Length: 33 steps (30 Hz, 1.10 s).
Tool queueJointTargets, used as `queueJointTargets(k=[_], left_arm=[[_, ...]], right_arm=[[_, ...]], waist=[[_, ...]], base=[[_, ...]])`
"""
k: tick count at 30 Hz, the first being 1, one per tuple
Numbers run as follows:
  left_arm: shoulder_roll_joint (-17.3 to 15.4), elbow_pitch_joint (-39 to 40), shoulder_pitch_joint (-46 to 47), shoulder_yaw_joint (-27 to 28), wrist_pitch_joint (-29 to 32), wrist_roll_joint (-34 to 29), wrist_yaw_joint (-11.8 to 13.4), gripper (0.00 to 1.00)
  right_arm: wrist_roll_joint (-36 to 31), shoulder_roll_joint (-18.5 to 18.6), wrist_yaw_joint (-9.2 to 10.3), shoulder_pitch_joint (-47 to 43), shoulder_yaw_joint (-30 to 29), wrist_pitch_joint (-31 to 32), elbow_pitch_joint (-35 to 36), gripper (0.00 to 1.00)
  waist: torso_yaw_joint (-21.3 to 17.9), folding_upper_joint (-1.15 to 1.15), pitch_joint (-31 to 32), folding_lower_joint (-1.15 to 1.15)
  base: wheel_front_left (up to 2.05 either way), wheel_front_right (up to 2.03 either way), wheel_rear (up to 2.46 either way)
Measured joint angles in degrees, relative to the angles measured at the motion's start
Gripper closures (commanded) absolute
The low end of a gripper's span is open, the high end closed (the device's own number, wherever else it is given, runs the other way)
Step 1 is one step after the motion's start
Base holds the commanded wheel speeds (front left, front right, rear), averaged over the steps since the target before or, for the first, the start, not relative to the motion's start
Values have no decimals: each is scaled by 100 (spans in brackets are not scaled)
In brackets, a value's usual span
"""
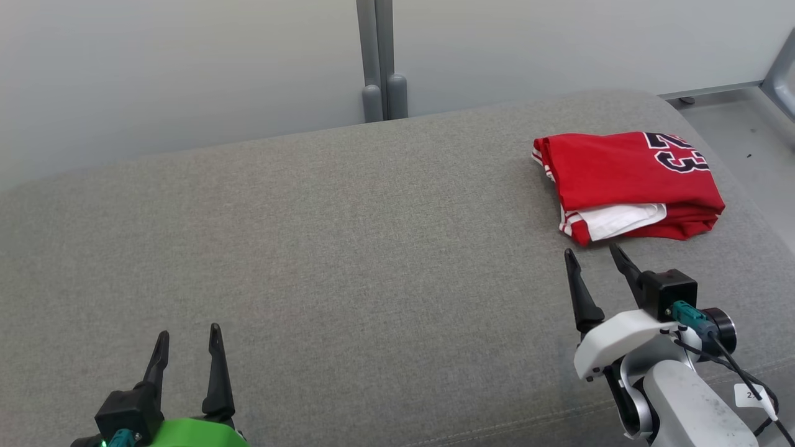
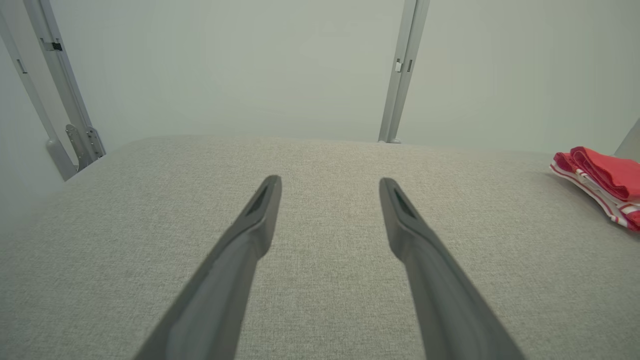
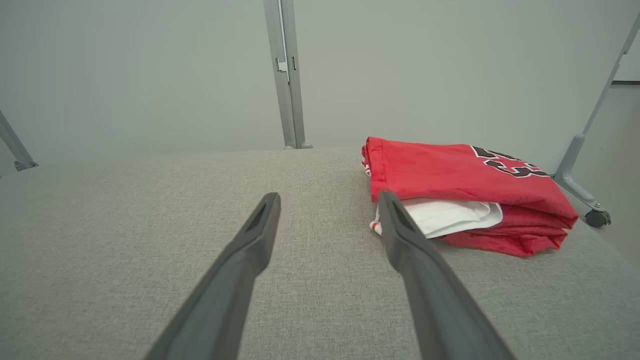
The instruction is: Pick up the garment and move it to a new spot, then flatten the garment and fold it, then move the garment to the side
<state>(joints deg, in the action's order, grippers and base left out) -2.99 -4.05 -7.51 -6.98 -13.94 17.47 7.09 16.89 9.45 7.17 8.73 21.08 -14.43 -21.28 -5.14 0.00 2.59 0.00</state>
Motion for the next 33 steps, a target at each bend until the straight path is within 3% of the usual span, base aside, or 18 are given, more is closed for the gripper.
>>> queueJointTargets(k=[29,30,33], left_arm=[[14,-69,-72,29,29,154,0,0],[15,-69,-73,25,30,157,0,100],[49,-264,-87,-10,31,157,-1,100]], right_arm=[[-552,-209,0,-468,-332,0,603,0],[-580,-211,0,-471,-333,0,616,100],[-584,-246,-8,-587,-308,3,474,100]], waist=[[77,0,43,0],[81,0,43,0],[83,0,43,0]], base=[[0,0,0],[0,0,0],[0,0,0]])
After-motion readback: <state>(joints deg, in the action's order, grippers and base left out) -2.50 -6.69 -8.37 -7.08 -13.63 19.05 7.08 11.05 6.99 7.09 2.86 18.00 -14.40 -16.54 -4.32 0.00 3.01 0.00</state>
